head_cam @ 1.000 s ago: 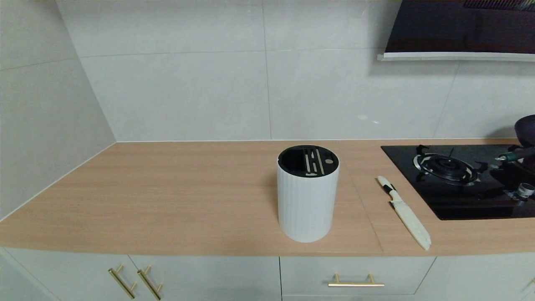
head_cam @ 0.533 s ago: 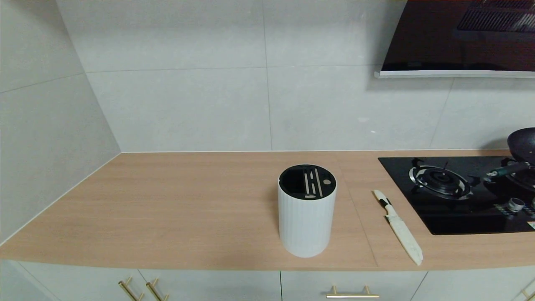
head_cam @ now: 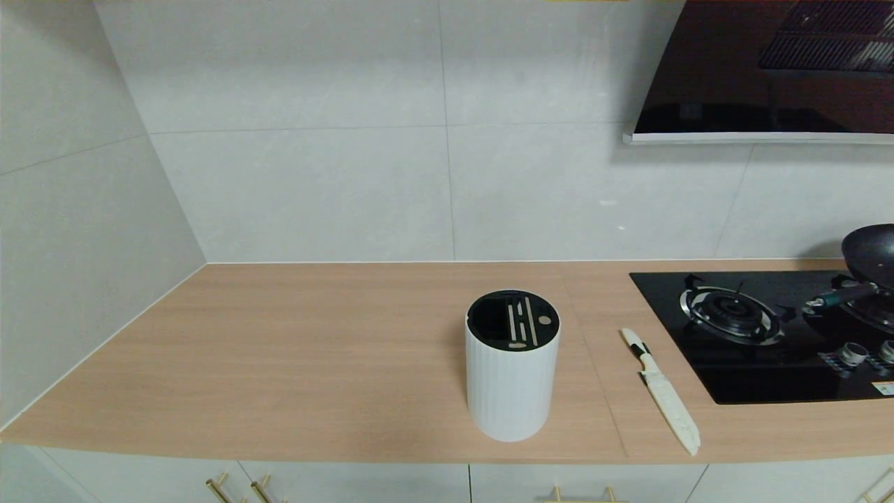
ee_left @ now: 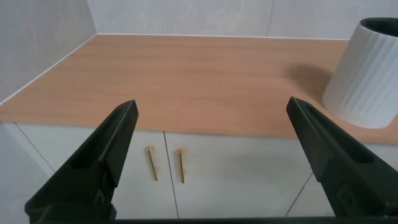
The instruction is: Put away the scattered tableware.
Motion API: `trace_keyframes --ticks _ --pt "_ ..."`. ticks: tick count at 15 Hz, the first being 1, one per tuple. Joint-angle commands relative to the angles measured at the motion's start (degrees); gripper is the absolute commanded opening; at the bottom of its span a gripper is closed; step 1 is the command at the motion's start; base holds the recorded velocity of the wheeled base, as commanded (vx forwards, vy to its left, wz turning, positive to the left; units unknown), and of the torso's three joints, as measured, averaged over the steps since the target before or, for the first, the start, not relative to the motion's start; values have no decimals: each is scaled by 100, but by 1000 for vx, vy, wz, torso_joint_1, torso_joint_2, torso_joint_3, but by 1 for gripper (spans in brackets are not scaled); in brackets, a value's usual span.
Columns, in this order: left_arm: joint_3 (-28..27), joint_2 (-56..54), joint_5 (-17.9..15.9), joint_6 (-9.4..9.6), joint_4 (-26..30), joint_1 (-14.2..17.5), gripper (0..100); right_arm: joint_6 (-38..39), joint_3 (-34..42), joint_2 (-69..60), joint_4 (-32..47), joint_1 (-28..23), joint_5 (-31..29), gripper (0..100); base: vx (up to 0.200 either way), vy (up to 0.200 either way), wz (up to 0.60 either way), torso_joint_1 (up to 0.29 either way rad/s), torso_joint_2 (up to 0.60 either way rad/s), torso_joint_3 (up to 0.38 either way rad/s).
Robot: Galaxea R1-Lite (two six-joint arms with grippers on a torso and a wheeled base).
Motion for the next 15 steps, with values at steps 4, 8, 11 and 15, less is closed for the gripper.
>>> trace_keyframes --ticks 4,8,11,15 --pt "0 0 1 -4 -1 1 100 -167 0 15 -3 1 85 100 0 0 0 0 0 0" --pt "0 0 1 -13 -1 1 100 -141 -457 77 -30 19 85 100 0 0 0 0 0 0" --pt "0 0 1 -13 -1 1 100 -105 -1213 1395 146 133 323 100 0 0 0 0 0 0" --pt "0 0 1 -13 -1 1 100 -88 -1969 4014 -12 177 560 100 0 0 0 0 0 0"
